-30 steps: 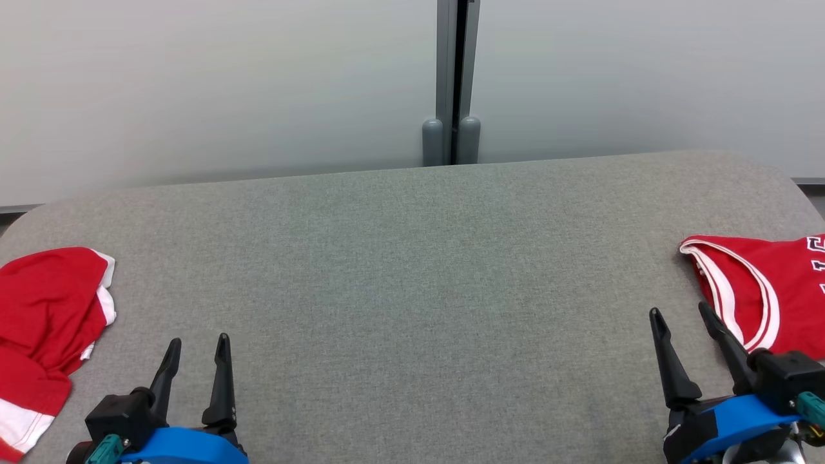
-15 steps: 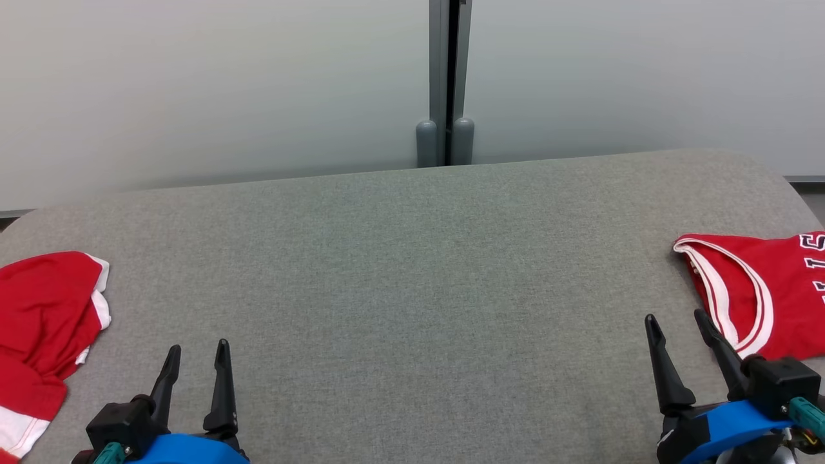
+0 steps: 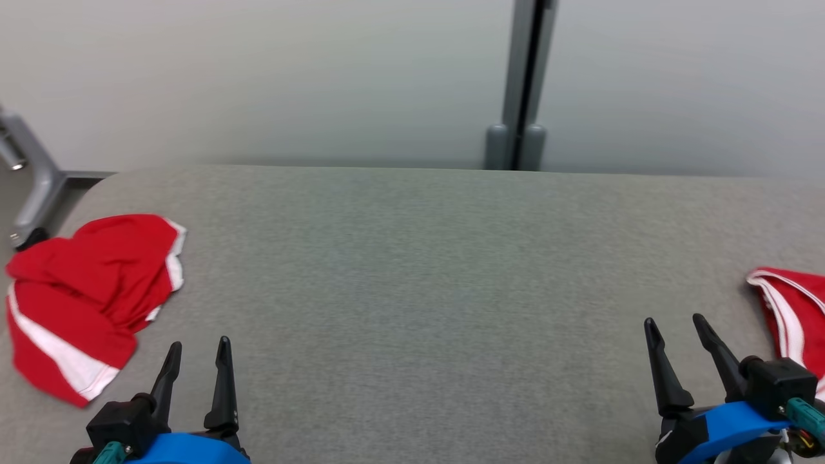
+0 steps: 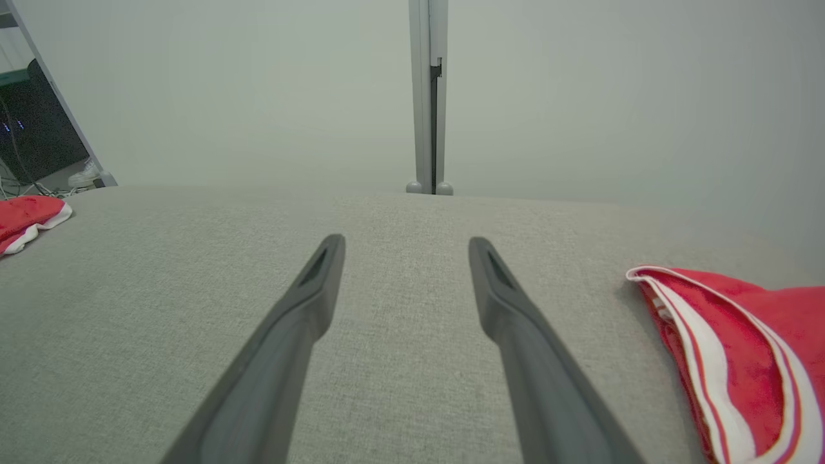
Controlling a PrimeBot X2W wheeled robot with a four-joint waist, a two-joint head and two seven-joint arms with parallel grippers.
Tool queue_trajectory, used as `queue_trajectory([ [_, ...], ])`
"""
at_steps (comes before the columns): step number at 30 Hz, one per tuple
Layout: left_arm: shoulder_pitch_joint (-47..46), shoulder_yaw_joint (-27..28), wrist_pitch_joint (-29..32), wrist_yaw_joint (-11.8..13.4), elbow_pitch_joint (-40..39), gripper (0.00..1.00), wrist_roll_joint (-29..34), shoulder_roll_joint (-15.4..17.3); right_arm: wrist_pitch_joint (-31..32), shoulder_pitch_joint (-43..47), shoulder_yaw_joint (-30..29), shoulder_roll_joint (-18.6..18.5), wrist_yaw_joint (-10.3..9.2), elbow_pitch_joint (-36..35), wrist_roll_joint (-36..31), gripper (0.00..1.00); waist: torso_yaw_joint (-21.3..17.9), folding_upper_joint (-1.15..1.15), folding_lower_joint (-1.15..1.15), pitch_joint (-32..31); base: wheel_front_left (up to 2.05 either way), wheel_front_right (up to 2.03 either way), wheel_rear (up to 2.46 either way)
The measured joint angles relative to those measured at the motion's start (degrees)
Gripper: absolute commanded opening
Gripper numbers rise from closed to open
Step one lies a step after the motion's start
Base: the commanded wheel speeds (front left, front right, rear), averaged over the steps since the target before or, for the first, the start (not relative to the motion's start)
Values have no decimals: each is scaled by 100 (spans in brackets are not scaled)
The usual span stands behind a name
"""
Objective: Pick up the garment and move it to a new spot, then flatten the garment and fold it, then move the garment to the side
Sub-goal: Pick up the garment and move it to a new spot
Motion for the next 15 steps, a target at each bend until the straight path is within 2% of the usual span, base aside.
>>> queue_trajectory([
  [15,126,38,68,100,-231,100,-36,99,-15,-56,204,74,0,133,45,100,1430,0,0,-61,0,0,0],
])
